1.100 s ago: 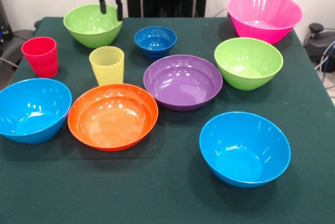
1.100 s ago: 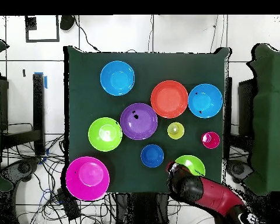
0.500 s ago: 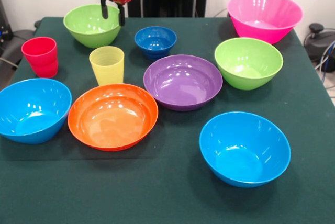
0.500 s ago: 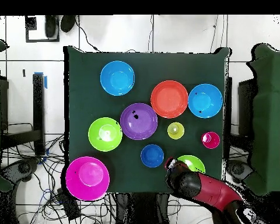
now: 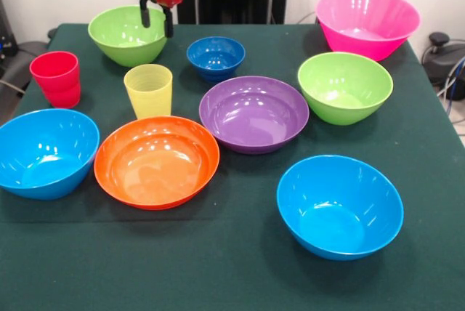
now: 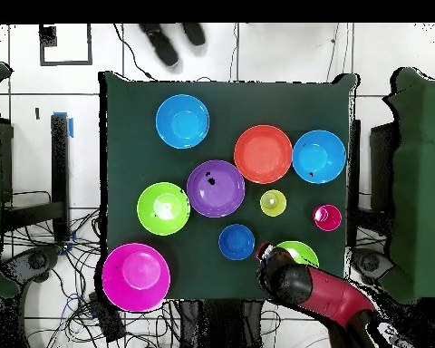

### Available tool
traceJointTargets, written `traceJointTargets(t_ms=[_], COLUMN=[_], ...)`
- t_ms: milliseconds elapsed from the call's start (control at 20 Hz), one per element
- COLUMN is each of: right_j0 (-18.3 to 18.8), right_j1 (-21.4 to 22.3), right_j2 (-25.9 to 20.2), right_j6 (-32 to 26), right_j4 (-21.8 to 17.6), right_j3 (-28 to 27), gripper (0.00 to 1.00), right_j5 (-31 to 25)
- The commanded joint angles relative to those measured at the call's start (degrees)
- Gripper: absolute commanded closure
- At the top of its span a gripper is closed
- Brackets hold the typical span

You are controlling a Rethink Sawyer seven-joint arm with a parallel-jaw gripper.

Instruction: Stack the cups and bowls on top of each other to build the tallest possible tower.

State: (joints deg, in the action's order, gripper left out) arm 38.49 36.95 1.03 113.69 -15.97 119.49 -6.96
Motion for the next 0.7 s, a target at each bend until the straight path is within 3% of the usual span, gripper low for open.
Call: traceJointTargets(t_ms=[50, 700], right_j0=[-3.1, -4.4], right_j1=[-2.7, -4.9], right_j2=[-3.0, -2.3], right_j6=[6.3, 6.1], right_j4=[3.0, 3.0], right_j3=[-5.8, -7.8], gripper=[0.00, 0.00], right_j5=[-3.2, -2.7])
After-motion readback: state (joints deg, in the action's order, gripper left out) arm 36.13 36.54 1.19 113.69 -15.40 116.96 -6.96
